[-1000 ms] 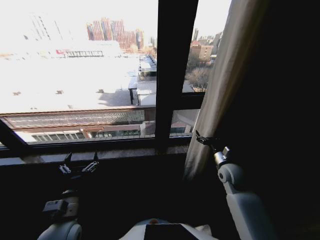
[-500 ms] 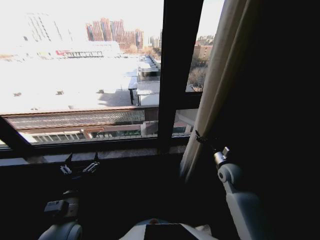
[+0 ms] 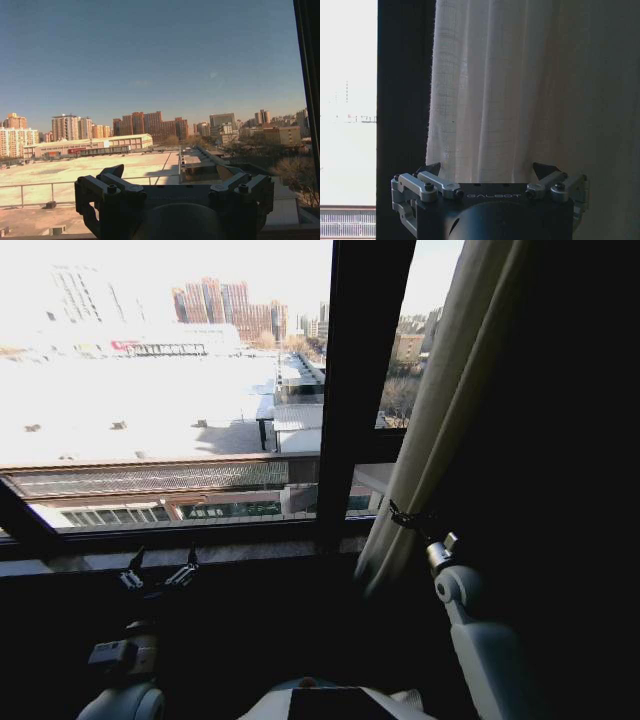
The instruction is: Open the curtains by pulling them apart, changing their state from closed to fully open.
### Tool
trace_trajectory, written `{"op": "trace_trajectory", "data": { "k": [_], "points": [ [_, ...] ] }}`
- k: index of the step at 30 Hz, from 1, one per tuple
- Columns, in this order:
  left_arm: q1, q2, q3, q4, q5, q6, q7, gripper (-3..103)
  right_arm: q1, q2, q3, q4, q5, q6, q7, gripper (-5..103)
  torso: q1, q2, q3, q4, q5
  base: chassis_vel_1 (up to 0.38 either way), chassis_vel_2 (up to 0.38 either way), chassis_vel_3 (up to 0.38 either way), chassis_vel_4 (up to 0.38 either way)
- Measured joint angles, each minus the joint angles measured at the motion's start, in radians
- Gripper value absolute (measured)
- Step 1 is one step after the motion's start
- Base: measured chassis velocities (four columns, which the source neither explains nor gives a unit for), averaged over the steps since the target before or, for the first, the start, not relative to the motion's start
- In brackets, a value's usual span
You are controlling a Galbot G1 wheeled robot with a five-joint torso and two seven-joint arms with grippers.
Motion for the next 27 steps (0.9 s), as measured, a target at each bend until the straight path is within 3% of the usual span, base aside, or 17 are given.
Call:
{"op": "trace_trajectory", "data": {
  "k": [12, 19, 27],
  "points": [
    [0.005, -0.002, 0.003, 0.0, 0.007, -0.004, 0.001, 100, 0.111, -0.027, 0.003, -0.101, 0.033, -0.013, 0.017, 100, -0.001, 0.001, -0.001, -0.0001, -0.0003, -0.021, 0.008, 0.023, -0.012],
    [0.009, -0.006, 0.003, -0.007, 0.011, -0.004, 0.001, 100, 0.197, -0.032, -0.024, -0.15, 0.13, -0.056, 0.026, 100, -0.001, 0.0, 0.0, 0.0, 0.0002, 0.0, 0.0, 0.0, 0.0],
    [0.012, -0.014, 0.003, -0.01, 0.016, -0.004, 0.001, 100, 0.238, -0.028, -0.053, -0.176, 0.129, -0.06, 0.031, 100, -0.001, 0.0, 0.0, 0.0, -0.0003, 0.0, 0.0, 0.0, 0.0]
  ]
}}
